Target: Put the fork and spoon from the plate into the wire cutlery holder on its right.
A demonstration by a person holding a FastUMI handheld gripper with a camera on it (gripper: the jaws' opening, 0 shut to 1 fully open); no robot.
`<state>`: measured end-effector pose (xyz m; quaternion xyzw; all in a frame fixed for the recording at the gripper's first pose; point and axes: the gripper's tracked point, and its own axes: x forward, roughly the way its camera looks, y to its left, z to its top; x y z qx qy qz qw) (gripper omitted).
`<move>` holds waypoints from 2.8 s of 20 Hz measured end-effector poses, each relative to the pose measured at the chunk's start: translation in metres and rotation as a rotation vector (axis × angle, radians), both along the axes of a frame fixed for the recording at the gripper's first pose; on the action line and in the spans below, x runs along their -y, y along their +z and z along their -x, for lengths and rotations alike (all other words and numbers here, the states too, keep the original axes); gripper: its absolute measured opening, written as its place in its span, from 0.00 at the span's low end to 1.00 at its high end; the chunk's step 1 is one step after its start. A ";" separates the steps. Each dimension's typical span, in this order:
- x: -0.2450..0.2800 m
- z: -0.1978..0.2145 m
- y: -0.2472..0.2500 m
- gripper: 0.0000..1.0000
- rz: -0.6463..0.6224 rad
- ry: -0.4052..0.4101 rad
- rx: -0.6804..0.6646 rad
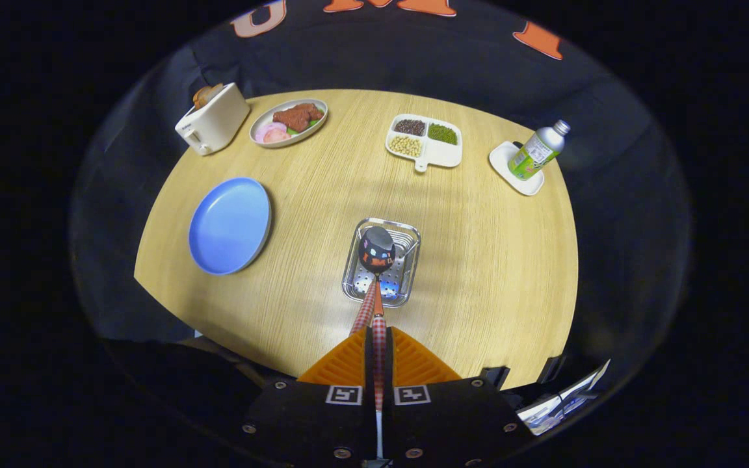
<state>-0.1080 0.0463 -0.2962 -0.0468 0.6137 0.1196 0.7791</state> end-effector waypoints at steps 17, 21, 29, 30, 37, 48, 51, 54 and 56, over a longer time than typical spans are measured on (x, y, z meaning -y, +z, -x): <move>0.001 -0.034 -0.050 0.04 0.059 0.164 -0.338; -0.003 -0.044 -0.057 0.07 0.053 0.149 -0.330; -0.008 -0.077 -0.018 0.13 -0.087 -0.039 -0.105; -0.011 -0.082 -0.009 0.20 -0.118 -0.066 -0.060; -0.024 -0.122 0.077 0.34 -0.284 -0.221 0.412; -0.033 -0.136 0.217 0.93 -0.277 -0.253 1.005; -0.046 -0.135 0.253 0.96 -0.276 -0.245 1.120; -0.054 -0.134 0.284 0.97 -0.292 -0.255 1.216; -0.058 -0.133 0.300 0.97 -0.300 -0.261 1.267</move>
